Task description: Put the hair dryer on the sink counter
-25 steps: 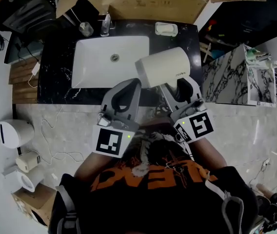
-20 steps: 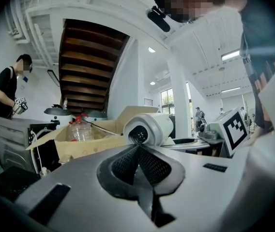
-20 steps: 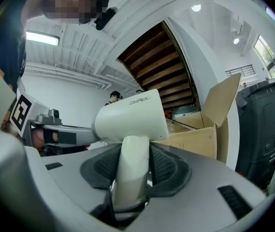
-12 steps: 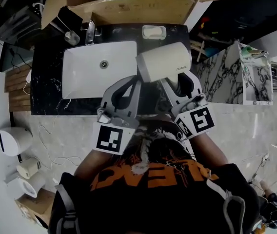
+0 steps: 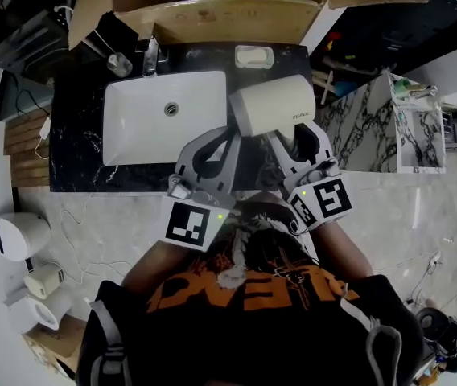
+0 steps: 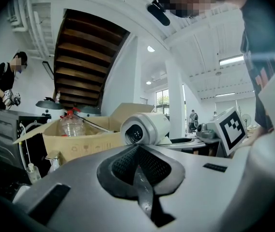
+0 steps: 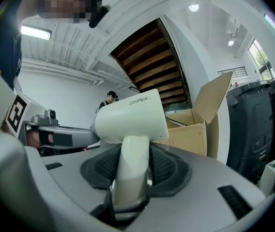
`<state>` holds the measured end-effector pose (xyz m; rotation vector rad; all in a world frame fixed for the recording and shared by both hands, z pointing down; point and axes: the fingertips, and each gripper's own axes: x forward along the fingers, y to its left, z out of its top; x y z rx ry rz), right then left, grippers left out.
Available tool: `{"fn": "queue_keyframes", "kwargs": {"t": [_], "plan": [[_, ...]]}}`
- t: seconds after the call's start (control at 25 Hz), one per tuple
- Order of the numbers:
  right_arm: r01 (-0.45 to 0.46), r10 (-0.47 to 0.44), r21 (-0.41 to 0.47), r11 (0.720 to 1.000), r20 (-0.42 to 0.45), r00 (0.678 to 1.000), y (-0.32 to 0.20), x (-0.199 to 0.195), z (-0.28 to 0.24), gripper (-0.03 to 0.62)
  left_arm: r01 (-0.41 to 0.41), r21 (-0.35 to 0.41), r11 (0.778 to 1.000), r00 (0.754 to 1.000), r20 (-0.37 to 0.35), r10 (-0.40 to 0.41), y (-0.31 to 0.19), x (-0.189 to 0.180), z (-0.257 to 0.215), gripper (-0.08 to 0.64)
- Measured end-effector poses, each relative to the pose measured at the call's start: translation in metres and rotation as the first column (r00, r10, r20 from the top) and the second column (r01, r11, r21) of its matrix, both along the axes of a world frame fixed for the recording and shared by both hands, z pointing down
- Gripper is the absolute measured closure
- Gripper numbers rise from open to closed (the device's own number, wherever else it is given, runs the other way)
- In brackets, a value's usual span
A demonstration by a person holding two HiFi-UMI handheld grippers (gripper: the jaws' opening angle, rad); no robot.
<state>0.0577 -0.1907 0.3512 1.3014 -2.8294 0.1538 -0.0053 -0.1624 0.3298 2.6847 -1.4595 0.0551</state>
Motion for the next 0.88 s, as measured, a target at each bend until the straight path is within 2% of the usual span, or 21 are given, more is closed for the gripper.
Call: {"fn": "queue_keyframes", "kwargs": {"t": [0.12, 0.28, 0.56, 0.68, 0.88], "plan": [[-0.013, 0.013, -0.005, 1.000, 0.004, 1.000, 0.002, 0.002, 0.003, 0.420, 0.000, -0.009, 1.000, 1.000, 0.006, 0.000, 0.005, 0.002, 0.008, 0.538], [-0.029, 0.028, -0.028, 0.999, -0.023, 0.999, 0.001, 0.011, 0.017, 0.420, 0.026, 0.020, 0.999, 0.996, 0.081, -0.027, 0.001, 0.003, 0.024, 0.538], [-0.058, 0.052, -0.099, 0.993, -0.066, 0.997, -0.007, 0.024, 0.053, 0.420, 0.024, -0.017, 1.000, 0.993, 0.116, -0.022, 0.006, 0.022, 0.071, 0.538], [-0.067, 0.056, -0.143, 0.987, -0.081, 0.995, -0.011, 0.025, 0.075, 0.420, 0.034, -0.069, 0.997, 0.991, 0.130, -0.024, 0.002, 0.026, 0.101, 0.538], [-0.092, 0.067, -0.230, 0.969, -0.118, 0.991, -0.017, 0.035, 0.117, 0.420, 0.045, -0.207, 0.977, 0.997, 0.062, -0.033, -0.003, 0.031, 0.135, 0.538]]}}
